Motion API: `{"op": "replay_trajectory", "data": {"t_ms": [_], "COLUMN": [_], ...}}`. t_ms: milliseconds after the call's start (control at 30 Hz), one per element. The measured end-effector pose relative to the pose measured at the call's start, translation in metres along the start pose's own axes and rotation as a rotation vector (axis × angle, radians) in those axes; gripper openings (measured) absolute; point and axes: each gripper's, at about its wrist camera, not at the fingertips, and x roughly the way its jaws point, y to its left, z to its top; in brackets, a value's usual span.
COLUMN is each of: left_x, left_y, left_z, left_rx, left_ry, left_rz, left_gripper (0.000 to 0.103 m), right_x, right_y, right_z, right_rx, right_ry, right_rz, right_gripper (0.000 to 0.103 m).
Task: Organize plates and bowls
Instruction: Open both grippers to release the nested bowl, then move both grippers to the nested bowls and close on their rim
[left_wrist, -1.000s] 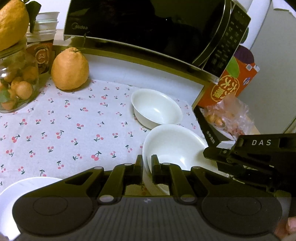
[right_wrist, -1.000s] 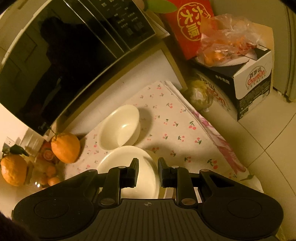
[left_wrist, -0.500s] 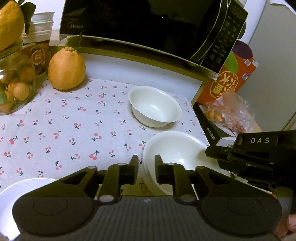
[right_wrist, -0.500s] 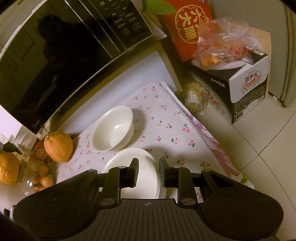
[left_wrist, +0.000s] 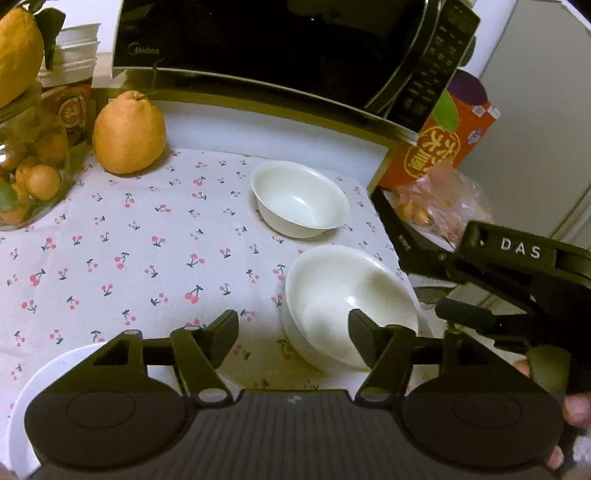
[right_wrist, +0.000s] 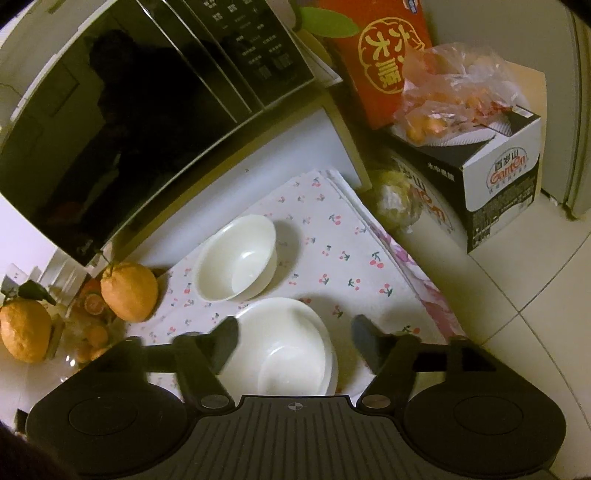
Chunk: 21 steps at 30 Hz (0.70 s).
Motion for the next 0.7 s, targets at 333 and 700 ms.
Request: {"op": "replay_trajectory", "data": {"t_ms": [333,700], "left_x": [-0.019,0.008], "left_y": [0.000,0.012], "left_z": [0.017,0.066], "left_rx": [0.119,0.109], "left_ry": [0.018,0.005], "left_rz": [0.061,0.112], "left_gripper": [0.096,0.101], "right_x": [0.000,0.028], "right_y": [0.005,0.011], "right_z": [0.004,0.039], "right_rx": [0.015,0.053], "right_ry": [0.011,0.003], "right_rz": [-0.011,0.044], "right_gripper": [0.080,0.088]}}
